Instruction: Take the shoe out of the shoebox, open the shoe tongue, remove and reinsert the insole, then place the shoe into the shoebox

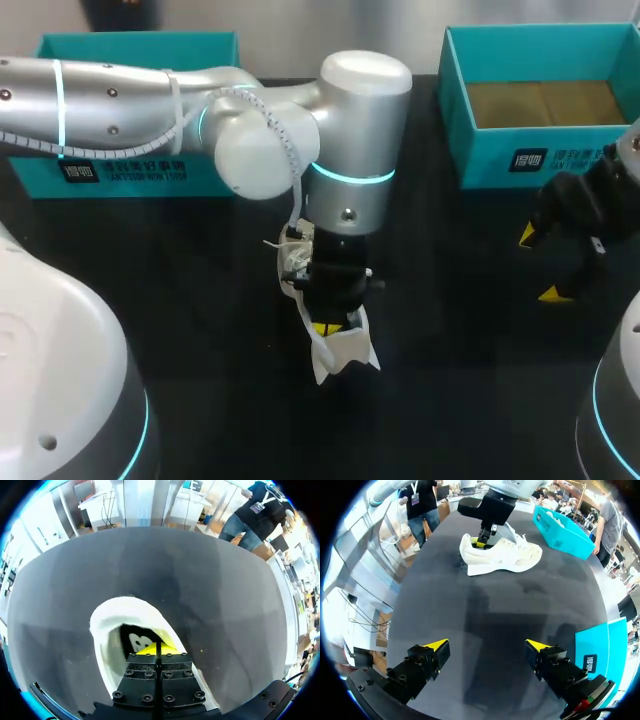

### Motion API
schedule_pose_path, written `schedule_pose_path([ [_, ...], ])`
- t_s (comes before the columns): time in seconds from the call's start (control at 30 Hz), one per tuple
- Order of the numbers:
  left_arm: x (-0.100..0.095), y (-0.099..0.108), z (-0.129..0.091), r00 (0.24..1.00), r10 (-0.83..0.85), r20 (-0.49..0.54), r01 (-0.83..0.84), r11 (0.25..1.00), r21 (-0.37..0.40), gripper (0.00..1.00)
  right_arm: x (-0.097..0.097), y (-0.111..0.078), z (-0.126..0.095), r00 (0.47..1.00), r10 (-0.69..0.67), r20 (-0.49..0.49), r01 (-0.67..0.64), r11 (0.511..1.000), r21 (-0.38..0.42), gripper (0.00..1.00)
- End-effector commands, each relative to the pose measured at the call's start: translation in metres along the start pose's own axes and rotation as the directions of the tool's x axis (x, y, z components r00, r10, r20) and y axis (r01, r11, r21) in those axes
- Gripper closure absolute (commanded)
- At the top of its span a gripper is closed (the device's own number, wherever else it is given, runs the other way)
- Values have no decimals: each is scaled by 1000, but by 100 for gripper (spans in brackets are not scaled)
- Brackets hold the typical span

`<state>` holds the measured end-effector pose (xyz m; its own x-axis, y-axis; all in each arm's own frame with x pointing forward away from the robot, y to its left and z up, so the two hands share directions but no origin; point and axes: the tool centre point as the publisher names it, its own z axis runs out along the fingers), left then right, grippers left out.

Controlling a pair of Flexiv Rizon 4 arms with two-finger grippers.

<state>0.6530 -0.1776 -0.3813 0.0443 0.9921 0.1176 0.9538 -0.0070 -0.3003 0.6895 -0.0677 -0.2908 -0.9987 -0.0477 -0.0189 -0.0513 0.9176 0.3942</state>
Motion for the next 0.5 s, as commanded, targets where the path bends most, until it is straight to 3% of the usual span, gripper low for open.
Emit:
schedule_pose_path([
  [0.03,-12,4,28,1000,-25,13,25,1000,-8,100,0,1,0,1000,1,0,-1,1000,3,0],
  [0.17,-21,14,36,999,-51,4,52,998,-28,100,0,1,0,1000,1,0,-1,1000,3,0],
  [0.37,-13,8,-1,998,-41,55,43,998,-34,100,0,1,0,1000,1,0,-1,1000,3,0],
  [0.5,-14,0,-13,997,-56,54,57,998,-19,100,0,1,0,1000,1,0,-1,1000,3,0],
])
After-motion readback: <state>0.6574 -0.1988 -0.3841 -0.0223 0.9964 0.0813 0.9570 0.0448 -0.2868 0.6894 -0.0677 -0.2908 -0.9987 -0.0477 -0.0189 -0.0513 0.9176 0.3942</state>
